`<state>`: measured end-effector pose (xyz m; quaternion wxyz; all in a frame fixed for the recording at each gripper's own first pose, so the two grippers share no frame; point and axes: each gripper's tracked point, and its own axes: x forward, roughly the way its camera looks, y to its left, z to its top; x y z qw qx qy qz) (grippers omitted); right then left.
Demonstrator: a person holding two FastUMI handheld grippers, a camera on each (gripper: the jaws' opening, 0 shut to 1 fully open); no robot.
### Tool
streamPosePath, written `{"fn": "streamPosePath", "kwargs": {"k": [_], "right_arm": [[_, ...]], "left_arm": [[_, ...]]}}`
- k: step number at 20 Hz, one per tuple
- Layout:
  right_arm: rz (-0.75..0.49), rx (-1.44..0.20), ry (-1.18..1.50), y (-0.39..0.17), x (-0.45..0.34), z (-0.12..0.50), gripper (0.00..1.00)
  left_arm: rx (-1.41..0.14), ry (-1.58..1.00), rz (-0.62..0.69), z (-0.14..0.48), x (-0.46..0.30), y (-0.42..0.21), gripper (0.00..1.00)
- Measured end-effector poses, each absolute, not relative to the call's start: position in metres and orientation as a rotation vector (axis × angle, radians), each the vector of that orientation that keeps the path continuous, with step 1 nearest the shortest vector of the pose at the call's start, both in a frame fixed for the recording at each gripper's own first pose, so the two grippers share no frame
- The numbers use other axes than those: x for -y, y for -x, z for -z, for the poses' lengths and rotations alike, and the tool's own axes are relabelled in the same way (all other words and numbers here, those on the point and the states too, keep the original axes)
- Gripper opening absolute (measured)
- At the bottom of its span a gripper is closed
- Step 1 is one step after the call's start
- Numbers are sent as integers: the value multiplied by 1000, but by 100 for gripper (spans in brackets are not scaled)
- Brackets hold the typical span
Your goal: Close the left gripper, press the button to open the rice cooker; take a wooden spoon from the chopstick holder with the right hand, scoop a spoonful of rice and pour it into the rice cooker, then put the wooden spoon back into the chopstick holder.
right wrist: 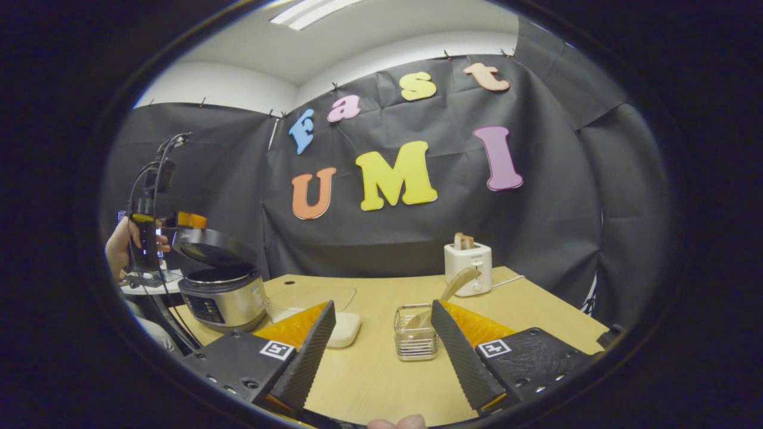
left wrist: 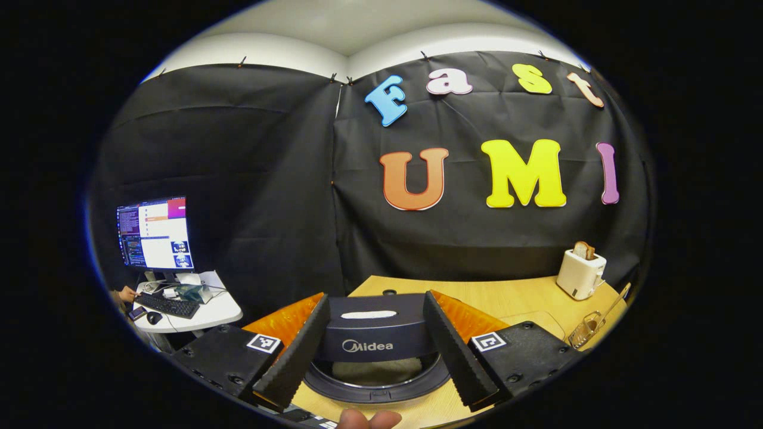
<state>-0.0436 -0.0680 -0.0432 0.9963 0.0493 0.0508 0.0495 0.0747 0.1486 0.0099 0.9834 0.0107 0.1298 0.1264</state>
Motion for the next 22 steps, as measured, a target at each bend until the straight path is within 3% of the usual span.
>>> {"fn": "streamPosePath", "kwargs": {"k": [1,2,4,5,11,12,13,14,15,22], "right_arm": [[-97,-107,-97,44,69,45,95],[-96,-109,-98,45,70,46,95],[-91,-105,-98,44,70,46,91],[-85,-100,-103,43,71,45,96],[-106,-117,-89,43,59,53,96],[-109,-122,-86,43,57,55,92],[-111,-128,-82,43,56,57,95],[-114,-133,-82,41,55,58,91],[-114,-135,-83,40,55,58,95],[-117,-138,-88,35,53,63,96]], "left_arm": [[-266,-13,-252,-1,-147,-67,93],[-267,-9,-251,7,-146,-62,100],[-266,-6,-256,23,-143,-53,99],[-266,-2,-261,29,-142,-50,99],[-265,28,-273,53,-139,-40,99],[-266,21,-274,55,-139,-40,100],[-269,15,-276,57,-139,-39,99],[-270,13,-278,59,-139,-39,100],[-271,11,-279,60,-139,-39,99],[-257,4,-283,63,-139,-38,100]]}}
